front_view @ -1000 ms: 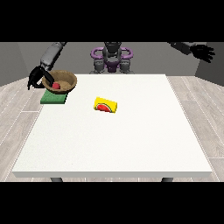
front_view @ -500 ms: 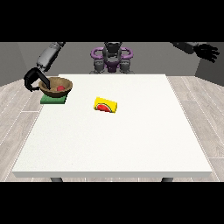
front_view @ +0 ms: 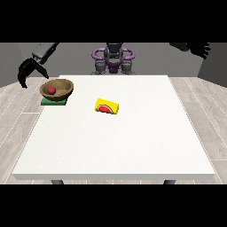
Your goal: Pick the cup and pour the ball into the bowl, then pick the bowl and place it on the pad
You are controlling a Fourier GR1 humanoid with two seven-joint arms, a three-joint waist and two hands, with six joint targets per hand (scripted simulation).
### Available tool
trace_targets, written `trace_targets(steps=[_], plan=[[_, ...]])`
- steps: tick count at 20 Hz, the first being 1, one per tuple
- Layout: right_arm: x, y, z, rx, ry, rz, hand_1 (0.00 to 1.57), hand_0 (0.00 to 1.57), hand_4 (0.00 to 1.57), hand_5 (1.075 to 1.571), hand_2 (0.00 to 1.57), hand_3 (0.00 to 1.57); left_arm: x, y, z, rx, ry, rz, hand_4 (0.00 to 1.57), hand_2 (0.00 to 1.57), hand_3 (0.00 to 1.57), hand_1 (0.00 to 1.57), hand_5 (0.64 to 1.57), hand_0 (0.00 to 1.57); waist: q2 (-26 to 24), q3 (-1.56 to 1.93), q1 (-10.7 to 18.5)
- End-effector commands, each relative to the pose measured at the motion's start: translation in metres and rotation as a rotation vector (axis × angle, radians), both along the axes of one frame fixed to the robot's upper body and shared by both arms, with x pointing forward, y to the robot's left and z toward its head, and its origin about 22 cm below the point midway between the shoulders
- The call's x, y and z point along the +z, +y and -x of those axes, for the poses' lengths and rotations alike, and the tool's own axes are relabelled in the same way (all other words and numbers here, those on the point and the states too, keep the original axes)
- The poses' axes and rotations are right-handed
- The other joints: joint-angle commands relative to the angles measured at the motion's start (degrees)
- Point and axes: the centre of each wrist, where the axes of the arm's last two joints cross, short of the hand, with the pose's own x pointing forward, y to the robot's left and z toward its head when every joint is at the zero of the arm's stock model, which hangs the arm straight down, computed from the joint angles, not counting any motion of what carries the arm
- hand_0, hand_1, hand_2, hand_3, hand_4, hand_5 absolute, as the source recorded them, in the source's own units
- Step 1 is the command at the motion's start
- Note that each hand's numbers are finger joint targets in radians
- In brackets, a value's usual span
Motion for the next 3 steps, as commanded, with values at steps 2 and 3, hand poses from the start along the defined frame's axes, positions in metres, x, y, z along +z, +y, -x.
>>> trace_targets(steps=[2,3], plan=[[0.015,0.032,-0.027,0.139,0.014,-0.052,0.0,0.0,0.42,1.383,0.0,0.0,-0.037,-0.038,-0.006,-0.002,0.203,0.03,0.9,0.0,0.0,0.0,1.559,0.0,-11.6,-0.11,-2.51],[0.02,0.048,-0.036,0.215,-0.035,-0.072,0.0,0.0,0.48,1.434,0.0,0.0,-0.038,-0.025,-0.002,0.03,0.213,0.013,0.9,0.0,0.0,0.0,1.559,0.0,-13.43,-0.16,-4.09]])
